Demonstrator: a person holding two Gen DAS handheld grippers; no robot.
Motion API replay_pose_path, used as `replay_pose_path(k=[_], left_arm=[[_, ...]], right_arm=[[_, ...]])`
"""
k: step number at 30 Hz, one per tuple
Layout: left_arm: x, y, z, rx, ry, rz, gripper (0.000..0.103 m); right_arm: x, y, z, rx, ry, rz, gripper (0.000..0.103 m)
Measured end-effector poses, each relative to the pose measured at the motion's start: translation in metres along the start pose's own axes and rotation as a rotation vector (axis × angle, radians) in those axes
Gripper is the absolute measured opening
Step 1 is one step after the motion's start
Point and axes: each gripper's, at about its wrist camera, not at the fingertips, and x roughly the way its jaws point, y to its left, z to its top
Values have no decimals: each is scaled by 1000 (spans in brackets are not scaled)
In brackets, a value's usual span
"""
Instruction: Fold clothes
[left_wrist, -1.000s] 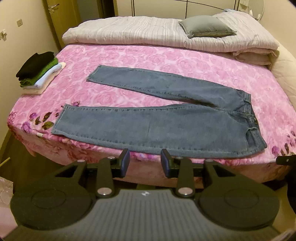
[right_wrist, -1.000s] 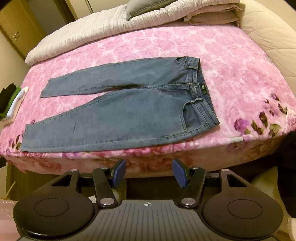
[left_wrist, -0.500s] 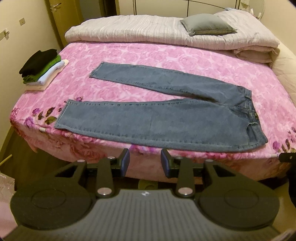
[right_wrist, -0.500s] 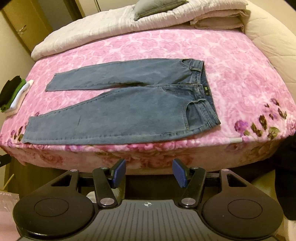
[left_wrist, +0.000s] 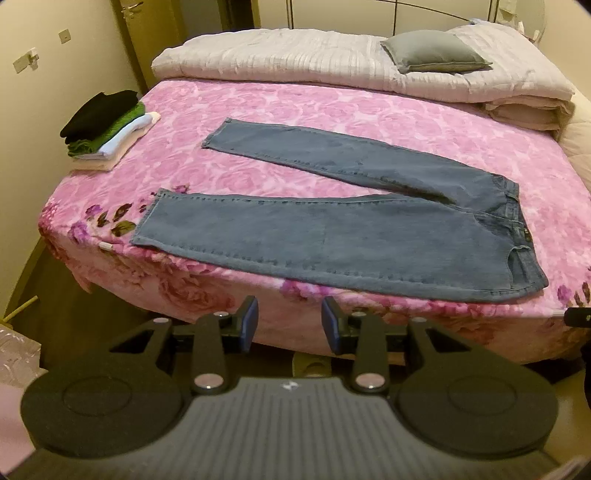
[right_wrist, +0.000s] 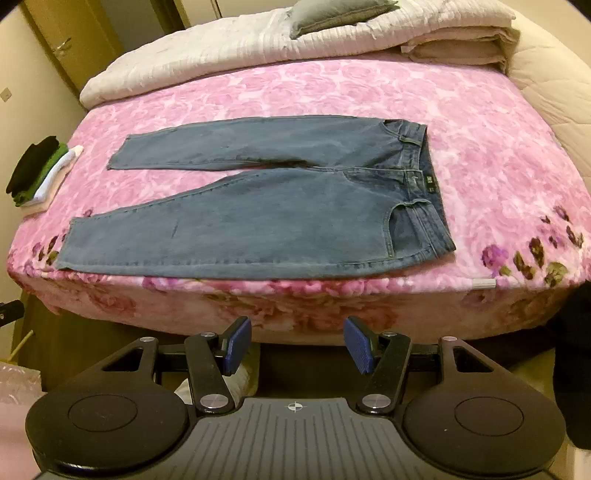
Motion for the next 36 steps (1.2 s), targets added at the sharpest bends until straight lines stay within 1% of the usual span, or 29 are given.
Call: replay_pose_path(k=[9, 14, 23, 25, 28, 33, 36], left_arm=[[6, 14, 17, 1, 3, 48, 34], [14, 15, 27, 4, 10, 59, 34], [54, 18, 51, -13, 59, 49, 34], [65, 16, 59, -12, 69, 43, 34], [91, 16, 81, -4, 84, 22, 34], [134, 14, 130, 26, 116, 1, 34], [157, 15, 161, 40, 125, -28, 34]], right_arm=[[2, 0, 7, 0, -18, 10, 59], [10, -2, 18, 10, -14, 9, 59], [41, -4, 53, 15, 19, -4, 59], [51, -12, 63, 28, 23, 1, 59], [67, -21, 85, 68, 26, -15, 59], [92, -33, 125, 135, 25, -60, 59], [106, -34, 154, 161, 24, -84, 59]])
